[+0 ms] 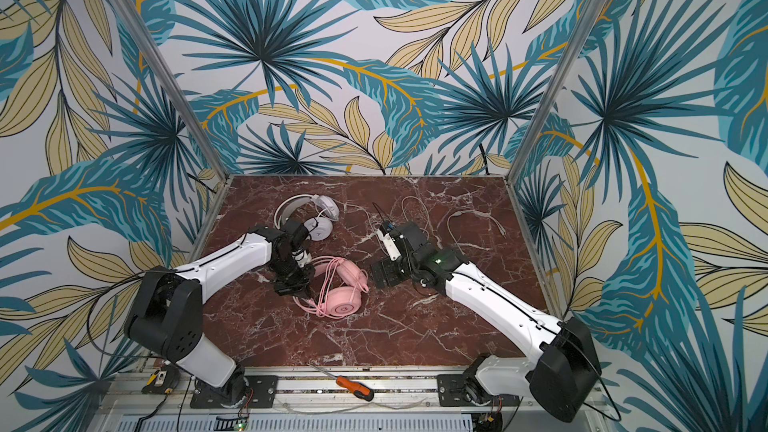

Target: Wrap the headphones

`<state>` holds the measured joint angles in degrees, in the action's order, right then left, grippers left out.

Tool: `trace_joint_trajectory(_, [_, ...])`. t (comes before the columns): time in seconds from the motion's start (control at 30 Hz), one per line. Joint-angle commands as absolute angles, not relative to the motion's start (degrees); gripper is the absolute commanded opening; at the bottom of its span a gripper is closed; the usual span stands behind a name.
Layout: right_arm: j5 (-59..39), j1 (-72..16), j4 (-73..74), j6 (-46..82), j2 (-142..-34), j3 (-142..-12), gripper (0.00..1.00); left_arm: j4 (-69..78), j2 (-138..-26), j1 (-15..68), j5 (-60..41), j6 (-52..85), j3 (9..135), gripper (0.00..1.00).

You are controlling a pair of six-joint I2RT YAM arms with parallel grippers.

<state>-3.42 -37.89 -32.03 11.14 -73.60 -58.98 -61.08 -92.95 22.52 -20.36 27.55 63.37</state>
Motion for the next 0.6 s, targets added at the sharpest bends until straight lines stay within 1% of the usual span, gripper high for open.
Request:
trace_joint_trajectory(0.0, [-2.9, -37.8, -32.5, 11.4, -72.4, -57.8, 1.00, -61.3, -93.3, 22.8, -19.7, 27.0, 63.6, 0.00])
trace_joint_trajectory(0.57, [-1.9, -37.8, -32.4, 11.4, -72.2, -57.9, 1.00, -59.0, -95.4, 23.3, -18.9, 28.5, 66.4, 0.00])
